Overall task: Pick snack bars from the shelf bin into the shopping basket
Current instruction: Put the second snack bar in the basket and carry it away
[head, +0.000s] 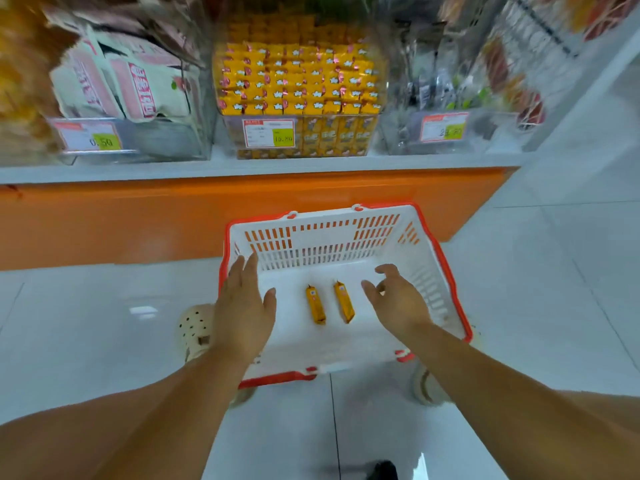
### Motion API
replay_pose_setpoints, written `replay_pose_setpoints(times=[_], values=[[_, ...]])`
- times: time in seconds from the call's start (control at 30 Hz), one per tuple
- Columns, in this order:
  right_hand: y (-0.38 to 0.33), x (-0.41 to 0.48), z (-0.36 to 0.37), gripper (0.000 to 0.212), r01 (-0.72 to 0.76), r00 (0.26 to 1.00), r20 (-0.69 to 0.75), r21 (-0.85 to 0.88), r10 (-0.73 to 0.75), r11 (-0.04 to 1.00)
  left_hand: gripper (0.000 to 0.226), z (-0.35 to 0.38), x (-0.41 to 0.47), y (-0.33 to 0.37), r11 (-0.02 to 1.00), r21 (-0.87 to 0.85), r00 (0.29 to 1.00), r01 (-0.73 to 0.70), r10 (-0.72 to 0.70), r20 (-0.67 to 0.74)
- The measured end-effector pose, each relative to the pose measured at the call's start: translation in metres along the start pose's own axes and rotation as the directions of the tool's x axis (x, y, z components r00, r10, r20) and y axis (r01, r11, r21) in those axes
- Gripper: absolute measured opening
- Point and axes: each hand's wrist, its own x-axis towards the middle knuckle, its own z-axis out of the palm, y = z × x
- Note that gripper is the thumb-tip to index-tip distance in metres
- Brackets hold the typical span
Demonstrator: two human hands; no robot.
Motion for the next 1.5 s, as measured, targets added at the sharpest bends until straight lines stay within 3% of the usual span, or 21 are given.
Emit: replay_pose_setpoints(times=[0.13,0.3,0.53,0.67,0.8,1.0,1.2,1.33,1.5], values=[[0.011,-0.039,-0.052,0.047,0.055,0.994,-0.101,0.044,-0.05,0.998,0.068,-0.018,-0.026,0.012,1.0,-0.026,1.0,0.001,-0.002,-0.025],[0.031,-0.032,-0.092,0.048,0.02,0.983,-0.183,0.009,-0.018,1.0,0.061,-0.028,-0.022,-0.002,0.995,-0.045,0.993,0.086,-0.089,-0.079],[0.075,0.049,-0.07,0.065,-0.133,0.978,-0.167,-0.023,0.127,0.991,0.071,0.007,0.029,-0.04,0.935,0.012,0.935,0.354,-0.354,-0.009],[0.089,0.086,-0.053,0.056,-0.202,0.977,-0.075,-0.052,0.198,0.978,0.053,0.025,0.054,-0.047,0.913,-0.018,0.913,0.407,-0.406,0.02],[0.099,0.099,-0.049,0.043,-0.241,0.968,-0.102,-0.132,0.228,0.962,0.038,0.026,0.062,-0.043,0.89,0.04,0.89,0.454,-0.455,0.006],[0.118,0.051,-0.082,0.041,-0.354,0.933,-0.11,-0.088,0.344,0.931,0.036,-0.002,0.056,0.001,0.911,0.223,0.929,0.348,-0.367,0.049],[0.15,-0.036,-0.15,0.042,-0.511,0.839,-0.18,0.064,0.513,0.857,0.033,-0.04,0.04,0.093,0.956,0.233,0.969,0.181,-0.214,0.127],[0.168,-0.101,-0.215,0.041,-0.608,0.742,-0.225,0.168,0.631,0.776,0.035,-0.063,0.028,0.176,0.971,0.238,0.981,0.008,-0.055,0.188],[0.215,-0.18,-0.296,0.04,-0.704,0.579,-0.261,0.318,0.772,0.635,0.035,-0.058,0.011,0.305,0.957,0.173,0.945,-0.233,0.181,0.274]])
